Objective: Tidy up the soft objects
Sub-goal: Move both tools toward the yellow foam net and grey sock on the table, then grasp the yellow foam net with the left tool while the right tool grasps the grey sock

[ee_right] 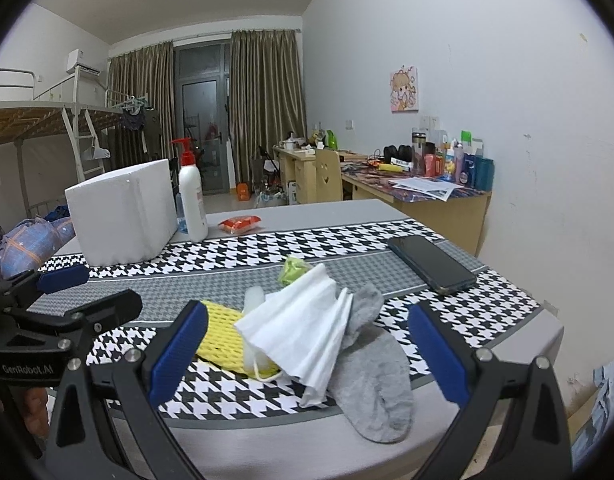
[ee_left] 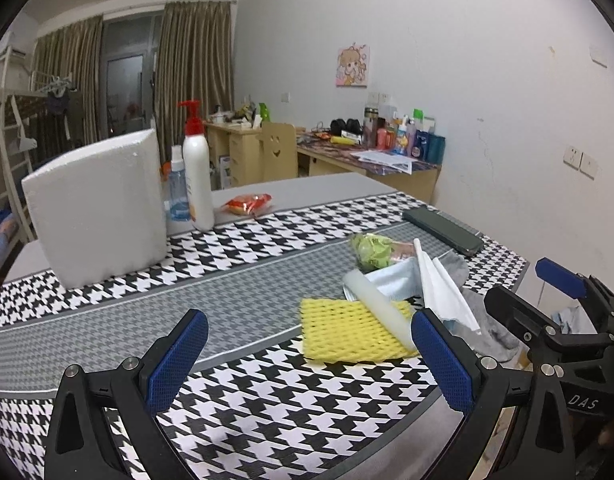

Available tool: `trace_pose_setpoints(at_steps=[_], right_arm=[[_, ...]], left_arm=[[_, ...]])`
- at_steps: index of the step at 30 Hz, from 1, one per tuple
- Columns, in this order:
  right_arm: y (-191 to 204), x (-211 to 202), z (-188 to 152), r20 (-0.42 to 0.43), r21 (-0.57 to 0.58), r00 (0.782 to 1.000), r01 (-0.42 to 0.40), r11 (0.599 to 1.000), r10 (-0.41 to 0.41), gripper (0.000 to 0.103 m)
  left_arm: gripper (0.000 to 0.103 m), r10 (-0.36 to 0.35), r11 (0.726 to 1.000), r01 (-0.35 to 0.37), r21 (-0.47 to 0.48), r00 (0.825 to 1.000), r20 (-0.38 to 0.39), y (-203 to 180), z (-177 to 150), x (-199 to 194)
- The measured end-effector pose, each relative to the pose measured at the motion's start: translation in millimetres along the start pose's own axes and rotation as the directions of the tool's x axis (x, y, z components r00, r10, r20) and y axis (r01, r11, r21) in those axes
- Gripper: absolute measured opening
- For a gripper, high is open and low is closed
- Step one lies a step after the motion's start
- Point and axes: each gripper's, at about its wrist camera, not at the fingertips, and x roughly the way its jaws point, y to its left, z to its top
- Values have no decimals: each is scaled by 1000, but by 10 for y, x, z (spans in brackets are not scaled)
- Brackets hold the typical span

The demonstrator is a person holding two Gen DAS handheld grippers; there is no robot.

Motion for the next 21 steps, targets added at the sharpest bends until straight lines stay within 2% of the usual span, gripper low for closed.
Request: trace_pose_setpoints(at_steps=[21], right_arm=[[-261,196,-92,-76,28,997,18,999,-16,102]], left_arm=[[102,-16,999,11,-38,990,-138,-37,-63,472]])
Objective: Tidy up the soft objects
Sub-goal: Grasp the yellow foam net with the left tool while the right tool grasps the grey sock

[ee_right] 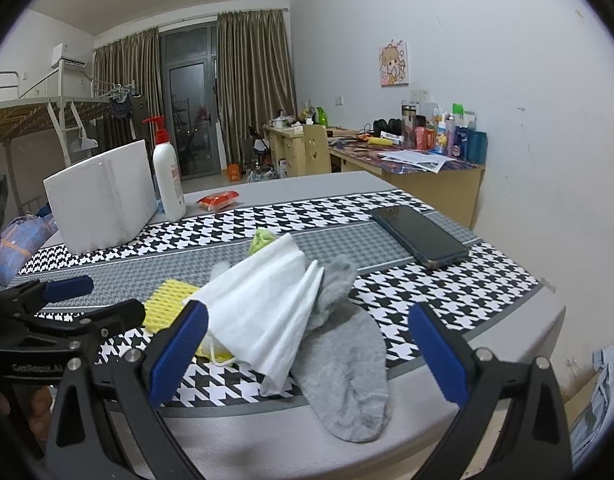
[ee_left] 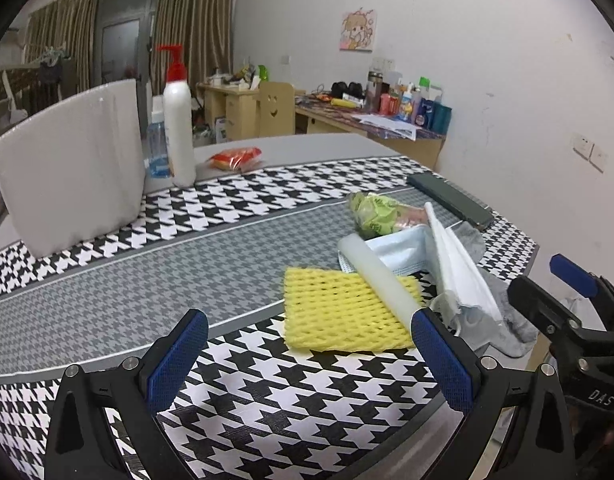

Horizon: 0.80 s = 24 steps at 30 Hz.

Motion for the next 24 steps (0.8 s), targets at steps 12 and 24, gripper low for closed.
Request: trace_pose_setpoints(at_steps=[12,24], right_arm=[[-80,109,-30,-27,10,1000,-7,1000,8,102],[-216,169,-91,-56,24,998,-4,1000,5,102]], left_arm=[[81,-68,997,64,-38,991,-118,-10,-26,313],[56,-64,997,57,-51,986,-151,-44,-17,431]])
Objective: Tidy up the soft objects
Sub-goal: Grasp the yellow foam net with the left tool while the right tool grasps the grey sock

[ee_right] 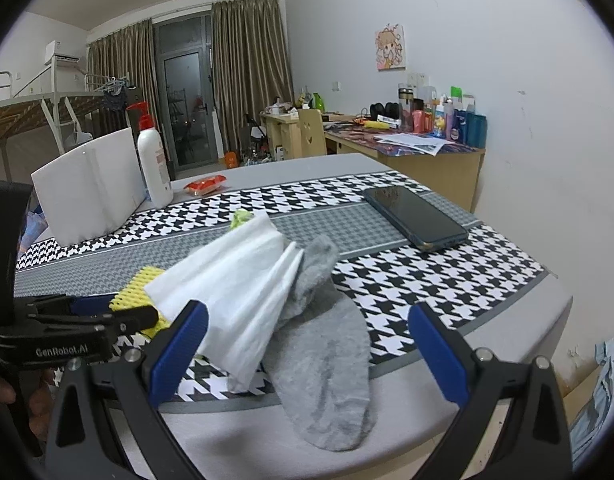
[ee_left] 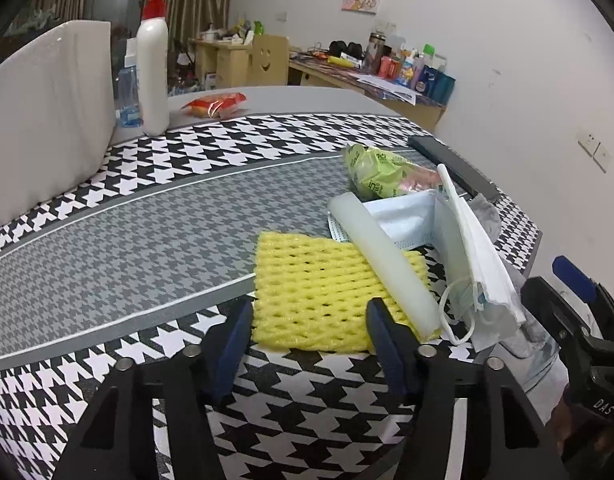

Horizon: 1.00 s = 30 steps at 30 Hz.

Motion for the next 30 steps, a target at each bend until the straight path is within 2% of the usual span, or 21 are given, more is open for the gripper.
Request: trace_pose_setpoints(at_steps=[4,10,16,18,20,25,30], right_arm=[[-65,-1,-28,-9,-1,1000,13,1000,-13,102],[-144,6,-50,-33,4,999,34,999,-34,102],[-177,52,-64,-59,-1,998,38,999,-38,101],[-174,91,-74,-77,-10,996,37,999,-38,94],[-168,126,-97,-94,-17,995,35,999,-37,83],[-140,189,-128,-124,-24,992,11,1000,-14,69],[-107,284,-159,-178,-35,984,-10,999,3,44]], left_arm=[[41,8,1000,-8,5,1000,7,-3,25,30],[23,-26,999,26,20,1000,-2,-46,45,70],[20,-56,998,56,14,998,18,-39,55,19],[20,-60,998,60,19,998,27,-51,51,-11],[20,-62,998,61,26,998,33,-59,47,-31],[18,-76,997,74,34,996,44,-86,39,-68],[19,-82,996,80,31,996,41,-92,32,-78]])
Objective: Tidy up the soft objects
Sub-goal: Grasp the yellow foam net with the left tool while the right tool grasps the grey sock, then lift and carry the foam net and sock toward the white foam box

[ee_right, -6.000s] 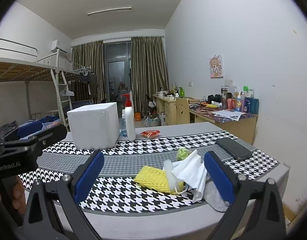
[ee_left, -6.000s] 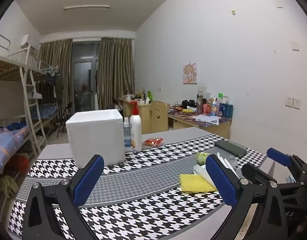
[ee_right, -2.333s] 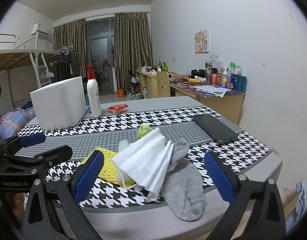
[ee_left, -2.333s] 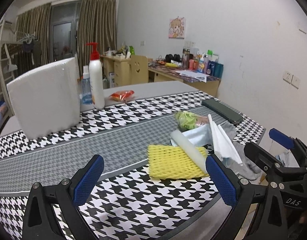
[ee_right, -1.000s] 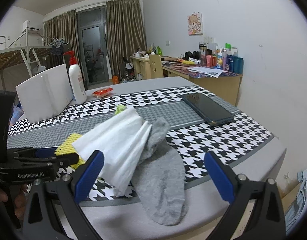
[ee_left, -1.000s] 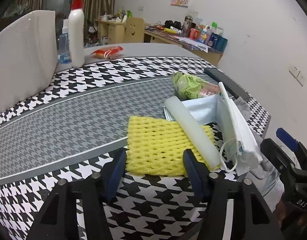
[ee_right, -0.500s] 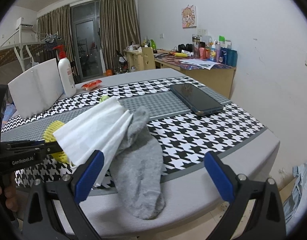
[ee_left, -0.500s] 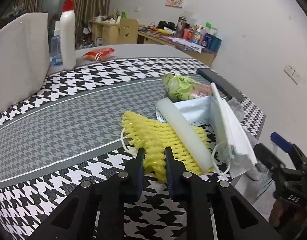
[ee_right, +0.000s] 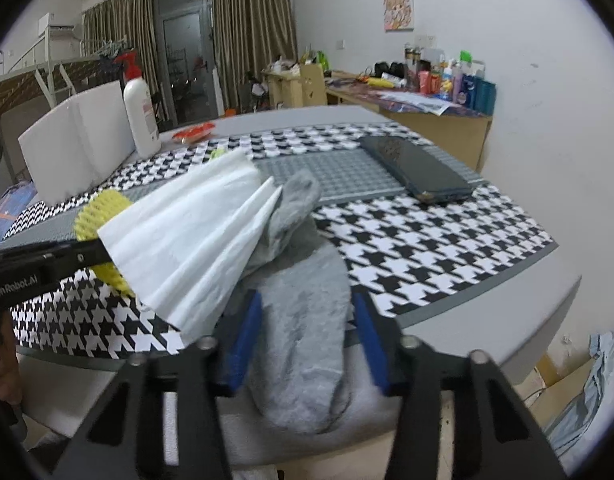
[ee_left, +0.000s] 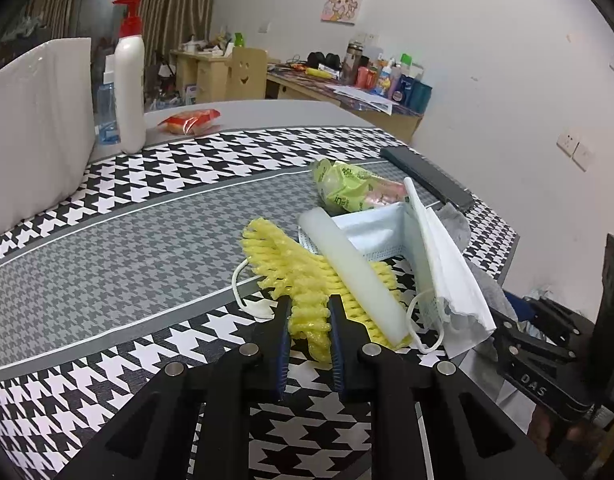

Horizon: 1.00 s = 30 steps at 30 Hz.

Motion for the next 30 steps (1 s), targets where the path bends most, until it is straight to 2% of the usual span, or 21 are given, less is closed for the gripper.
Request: trace_pose_setpoints(at_steps=[2,5,7,14,30], right_arm=[[12,14,-4,-6,-5,1000,5,1000,-5,30],[27,16,7,-12,-10,1000,-8,1000,8,16],[43,8,11,-11,-16,1000,-5,1000,5,13],[25,-167,120,42,-11,999,-9,1000,9,12],[10,-535,490,167,-1,986,-29,1000,29,12]], left_arm=[[19,-4,1000,4,2,1000,2,-3,-6,-16],[18,-6,1000,6,10,1000,9,-31,-14,-42],[18,-14,1000,14,16,1000,16,-52,-12,-62],[17,-34,999,33,25,998,47,-94,51,-197],[17,-20,1000,17,26,991,133,-77,225,-516]])
